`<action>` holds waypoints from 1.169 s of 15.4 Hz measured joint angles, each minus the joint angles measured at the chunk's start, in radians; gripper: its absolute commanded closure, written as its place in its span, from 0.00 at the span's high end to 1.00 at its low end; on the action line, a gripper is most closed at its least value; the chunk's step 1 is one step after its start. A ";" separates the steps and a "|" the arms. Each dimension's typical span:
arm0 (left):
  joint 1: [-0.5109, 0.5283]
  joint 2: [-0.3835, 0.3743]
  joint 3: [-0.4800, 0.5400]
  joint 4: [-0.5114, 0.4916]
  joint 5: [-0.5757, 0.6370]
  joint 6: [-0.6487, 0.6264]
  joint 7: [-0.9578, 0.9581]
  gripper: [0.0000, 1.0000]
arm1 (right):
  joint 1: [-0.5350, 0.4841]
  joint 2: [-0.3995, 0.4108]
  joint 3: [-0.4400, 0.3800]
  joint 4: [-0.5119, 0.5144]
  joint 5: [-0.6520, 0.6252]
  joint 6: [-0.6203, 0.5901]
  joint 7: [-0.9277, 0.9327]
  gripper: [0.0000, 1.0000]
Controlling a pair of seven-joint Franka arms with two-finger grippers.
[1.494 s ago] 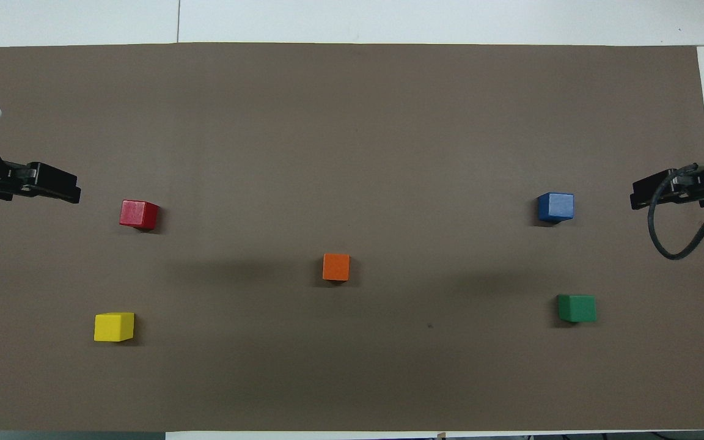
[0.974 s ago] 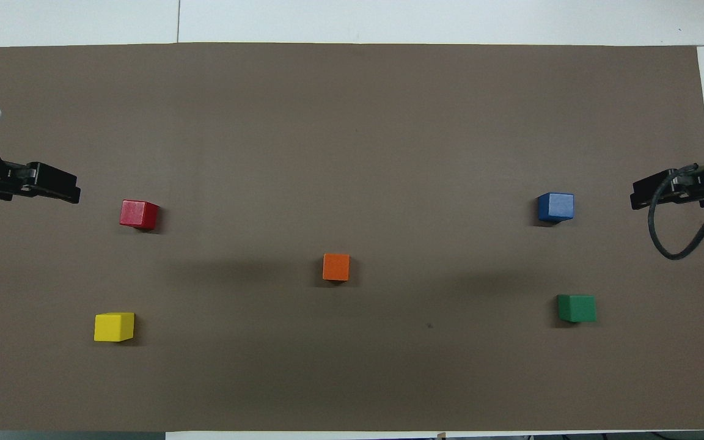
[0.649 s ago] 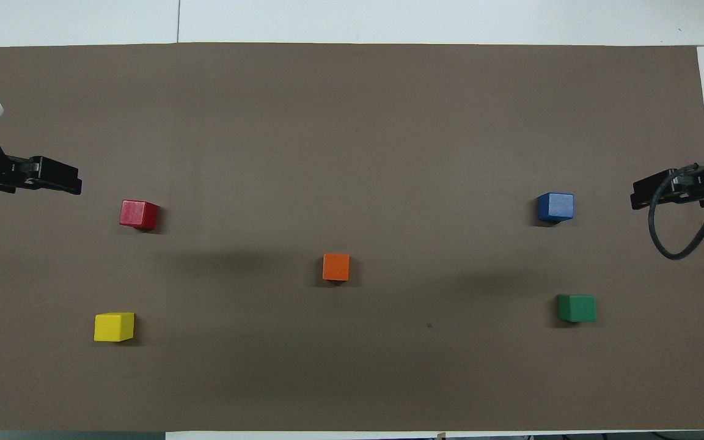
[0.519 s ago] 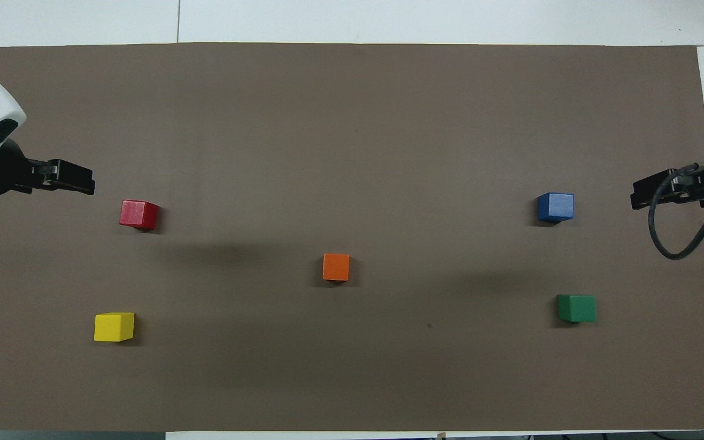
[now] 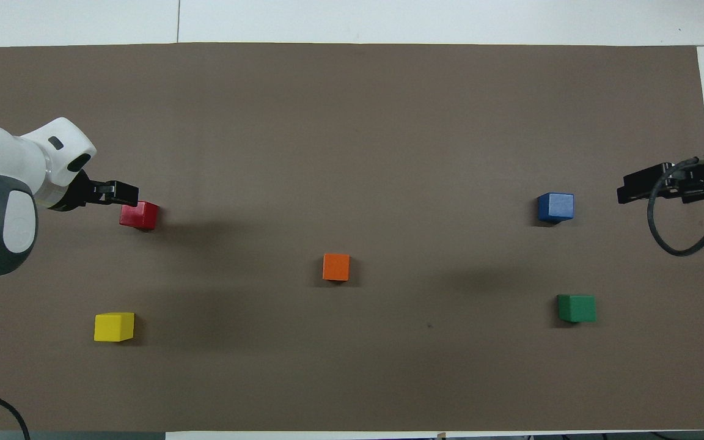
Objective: Transfer red block to right arm and stack on blue block
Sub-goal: 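Lower the left gripper onto the red cube while the right gripper advances, then lift the red cube with the left gripper while the right gripper approaches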
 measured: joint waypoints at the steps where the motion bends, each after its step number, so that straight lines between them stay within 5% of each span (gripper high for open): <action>1: 0.002 0.014 0.000 -0.012 0.000 0.023 0.000 1.00 | -0.002 0.000 0.000 0.000 0.049 0.010 -0.001 1.00; 8: 0.013 0.067 0.002 -0.044 0.000 0.109 0.000 1.00 | -0.041 -0.002 -0.001 -0.049 0.552 0.016 -0.139 1.00; 13: 0.010 0.107 -0.004 -0.047 0.000 0.136 0.000 1.00 | -0.055 0.008 -0.002 -0.277 1.081 0.027 -0.385 1.00; 17: 0.010 0.120 -0.005 -0.052 0.000 0.143 0.000 1.00 | 0.034 0.026 0.002 -0.426 1.381 0.023 -0.546 1.00; 18: 0.010 0.123 -0.005 -0.052 0.000 0.145 0.000 0.92 | 0.060 0.035 0.003 -0.447 1.437 0.019 -0.570 1.00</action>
